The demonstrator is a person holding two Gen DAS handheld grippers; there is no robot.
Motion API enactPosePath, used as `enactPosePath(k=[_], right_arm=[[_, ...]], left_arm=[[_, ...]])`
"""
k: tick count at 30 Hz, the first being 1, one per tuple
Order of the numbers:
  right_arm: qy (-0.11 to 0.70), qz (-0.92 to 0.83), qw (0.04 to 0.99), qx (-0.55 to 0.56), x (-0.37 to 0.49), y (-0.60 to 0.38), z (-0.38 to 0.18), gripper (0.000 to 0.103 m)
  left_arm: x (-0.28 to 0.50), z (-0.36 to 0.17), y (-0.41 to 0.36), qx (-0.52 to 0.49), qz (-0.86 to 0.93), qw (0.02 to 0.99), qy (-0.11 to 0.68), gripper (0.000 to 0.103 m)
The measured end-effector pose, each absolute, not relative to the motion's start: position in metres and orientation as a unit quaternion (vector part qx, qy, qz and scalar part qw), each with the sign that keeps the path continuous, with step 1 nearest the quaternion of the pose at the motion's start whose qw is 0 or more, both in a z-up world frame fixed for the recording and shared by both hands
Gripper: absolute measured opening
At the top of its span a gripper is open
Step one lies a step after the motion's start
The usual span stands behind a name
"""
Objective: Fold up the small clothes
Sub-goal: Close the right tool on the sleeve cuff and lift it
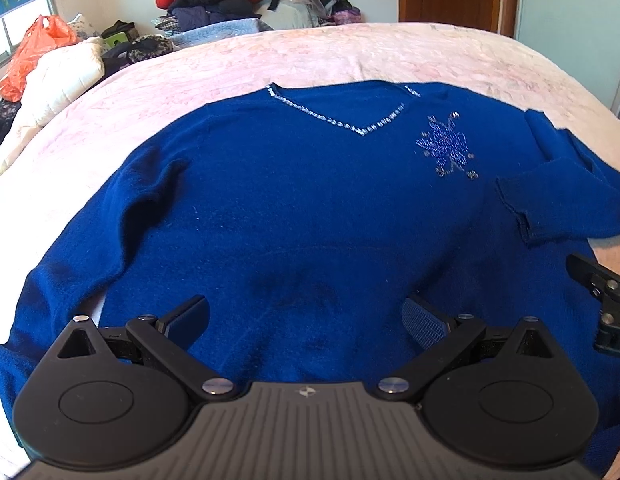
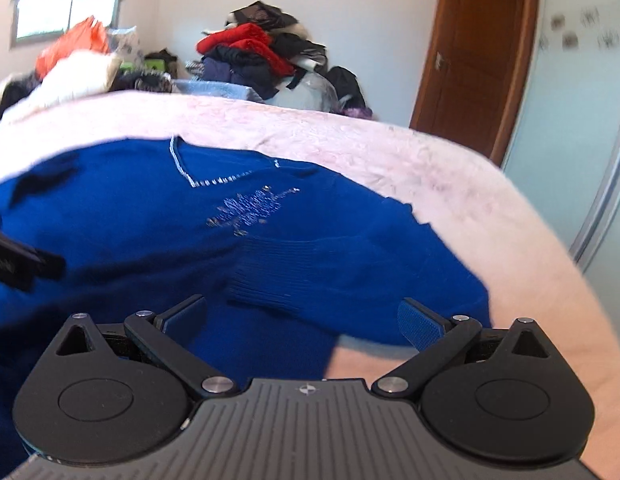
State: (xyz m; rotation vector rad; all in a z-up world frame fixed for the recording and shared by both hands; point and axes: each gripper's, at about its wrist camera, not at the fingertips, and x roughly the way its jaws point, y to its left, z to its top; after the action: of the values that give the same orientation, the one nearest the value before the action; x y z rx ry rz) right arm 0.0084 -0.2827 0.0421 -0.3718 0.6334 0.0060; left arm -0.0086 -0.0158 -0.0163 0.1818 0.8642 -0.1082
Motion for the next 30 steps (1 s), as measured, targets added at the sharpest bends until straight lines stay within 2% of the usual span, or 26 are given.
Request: enactPosePath(k=[4,8,11,14,16,18,19,25,30], right_arm=[[0.329,0.035,0.927,-0.176,0.026,-0.285,0.022,0.096],[0.293,0.056,0.935,-0.192,0.032,-0.273,0.007,0.092],[0.282,0.080,0.943,-0.160,0.038,-0.274,0.011,0.080],[0.291,0.098,0.948,-0.087,0.046,-0.287,0.015,0.045],[0.283,0.083,0.954,-0.062,0.041,-0.296,0.019,0.016],[0.272,0.066,0.959,-0.046,0.032,-0.310,0.024,0.007],[0.268,0.055,0.961,-0.035,0.028,-0.319,0.028,0.004],[0.236,-0.044,0.969,0.051,-0.002,-0.406,0.053,0.004],[0.206,-0.125,0.944,0.224,-0.031,-0.505,0.053,0.005]], left_arm=[[-0.010,-0.019,-0.021,0.102,-0.054,0.901,0.418,0.103],[-0.009,-0.020,-0.021,0.103,-0.050,0.900,0.421,0.103],[-0.008,-0.021,-0.021,0.103,-0.049,0.898,0.424,0.103],[-0.008,-0.021,-0.021,0.106,-0.048,0.899,0.423,0.103],[-0.007,-0.021,-0.021,0.105,-0.046,0.899,0.423,0.103],[-0.006,-0.021,-0.022,0.104,-0.045,0.898,0.425,0.103],[-0.006,-0.021,-0.022,0.104,-0.044,0.898,0.426,0.103],[-0.006,-0.022,-0.024,0.106,-0.046,0.897,0.427,0.103],[-0.006,-0.022,-0.023,0.108,-0.046,0.897,0.426,0.103]])
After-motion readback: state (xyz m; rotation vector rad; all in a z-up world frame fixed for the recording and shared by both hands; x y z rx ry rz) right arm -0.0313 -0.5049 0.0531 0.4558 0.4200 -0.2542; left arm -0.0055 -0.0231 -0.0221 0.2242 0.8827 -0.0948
